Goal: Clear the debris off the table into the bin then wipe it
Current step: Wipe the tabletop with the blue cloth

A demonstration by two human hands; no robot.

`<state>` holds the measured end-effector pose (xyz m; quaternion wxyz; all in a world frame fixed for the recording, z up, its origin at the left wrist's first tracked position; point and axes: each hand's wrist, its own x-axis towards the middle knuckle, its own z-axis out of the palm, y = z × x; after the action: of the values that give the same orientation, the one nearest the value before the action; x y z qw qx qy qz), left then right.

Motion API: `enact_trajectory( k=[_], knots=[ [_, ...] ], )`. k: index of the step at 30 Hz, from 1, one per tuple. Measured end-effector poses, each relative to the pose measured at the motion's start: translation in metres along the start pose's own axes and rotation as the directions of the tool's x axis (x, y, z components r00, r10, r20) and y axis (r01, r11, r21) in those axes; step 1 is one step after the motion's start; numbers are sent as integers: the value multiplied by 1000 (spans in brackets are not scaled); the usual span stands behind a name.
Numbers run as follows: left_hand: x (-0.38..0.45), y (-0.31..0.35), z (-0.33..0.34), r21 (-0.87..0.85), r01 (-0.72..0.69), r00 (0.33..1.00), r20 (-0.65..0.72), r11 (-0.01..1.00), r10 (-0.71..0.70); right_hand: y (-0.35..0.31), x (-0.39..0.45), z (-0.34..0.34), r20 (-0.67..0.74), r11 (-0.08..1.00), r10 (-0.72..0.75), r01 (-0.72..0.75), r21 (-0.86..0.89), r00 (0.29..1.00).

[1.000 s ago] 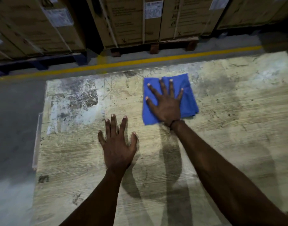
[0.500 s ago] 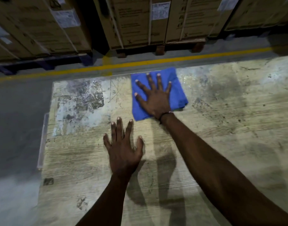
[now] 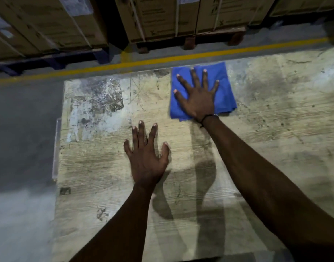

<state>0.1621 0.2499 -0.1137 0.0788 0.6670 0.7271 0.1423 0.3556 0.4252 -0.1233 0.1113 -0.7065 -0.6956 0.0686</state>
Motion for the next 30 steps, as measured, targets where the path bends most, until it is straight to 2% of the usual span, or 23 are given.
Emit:
enact_trajectory(
  k=[2, 4, 6, 9, 13, 15, 17, 19, 22, 25, 28, 30],
  knots=[
    [0, -1, 1, 1, 0, 1000, -2, 1000, 0, -10, -43, -1, -9, 989, -145, 145, -34, 989],
    [-1, -1, 1, 2, -6, 1000, -12, 1000, 6, 3, -93, -6, -5, 981, -183, 182, -68, 983],
    [-1, -1, 1, -7, -6, 1000, -9, 1000, 6, 31, -114, -15, 0, 987, -126, 126, -101, 992],
    [-1, -1, 0, -31, -5, 1000, 5, 1000, 5, 57, -73, -24, 10, 995, -31, 32, -94, 999],
    [-1, 0, 0, -36, -4, 1000, 5, 999, 4, 29, -14, -13, -15, 998, 59, -59, -19, 998],
    [0, -1, 1, -23, 2, 1000, 0, 1000, -2, 7, -24, -7, 4, 1000, -10, 10, -23, 1000],
    [-1, -1, 2, -28, 3, 1000, -6, 1000, -3, -5, -64, -6, 7, 988, -143, 143, -54, 990],
    [-1, 0, 1, -34, 1, 1000, -14, 999, -1, 0, -112, -11, 13, 977, -200, 201, -73, 980],
    [-1, 0, 0, -16, 0, 1000, -23, 1000, 0, 43, -137, -21, 23, 986, -121, 123, -116, 992],
    [-1, 0, 1, -7, -3, 1000, -10, 1000, 3, 78, -92, -30, 7, 996, -15, 15, -85, 1000],
    [-1, 0, 1, -11, 2, 1000, -14, 1000, -2, 56, -46, -20, 0, 998, 67, -67, -21, 998],
    [-1, 0, 1, -5, 2, 1000, -9, 1000, -2, 28, -48, -11, -3, 999, 46, -46, -15, 999]
  ],
)
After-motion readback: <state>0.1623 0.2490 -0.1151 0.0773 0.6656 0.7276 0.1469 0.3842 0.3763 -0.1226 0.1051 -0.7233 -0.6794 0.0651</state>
